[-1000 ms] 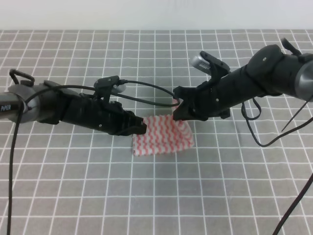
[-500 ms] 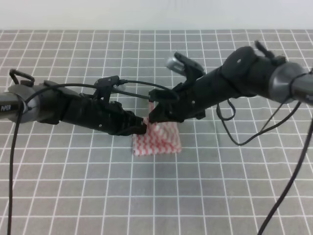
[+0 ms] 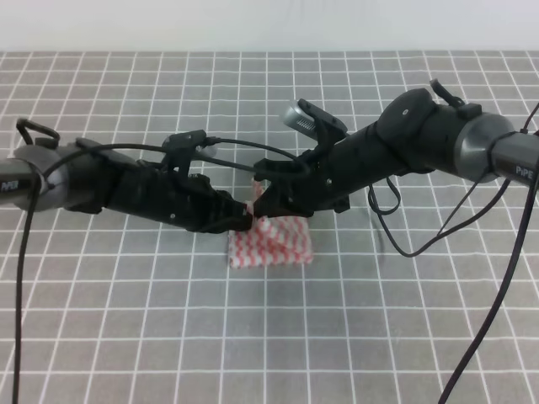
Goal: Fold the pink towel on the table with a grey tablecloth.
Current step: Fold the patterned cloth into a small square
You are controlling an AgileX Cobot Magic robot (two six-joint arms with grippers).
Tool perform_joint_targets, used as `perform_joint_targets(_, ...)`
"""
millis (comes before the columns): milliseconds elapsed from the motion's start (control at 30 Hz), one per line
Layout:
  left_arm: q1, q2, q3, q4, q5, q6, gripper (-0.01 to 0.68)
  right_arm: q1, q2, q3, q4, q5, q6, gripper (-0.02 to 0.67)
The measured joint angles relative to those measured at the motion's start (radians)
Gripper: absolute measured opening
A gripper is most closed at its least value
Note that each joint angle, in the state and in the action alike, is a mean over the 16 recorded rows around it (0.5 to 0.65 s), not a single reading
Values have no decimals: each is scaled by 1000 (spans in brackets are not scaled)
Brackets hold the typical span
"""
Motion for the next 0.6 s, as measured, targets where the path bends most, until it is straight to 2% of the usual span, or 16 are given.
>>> perform_joint_targets(600,29,3,1,0,17,4,-1,2,0,0,3,4,-1,-14)
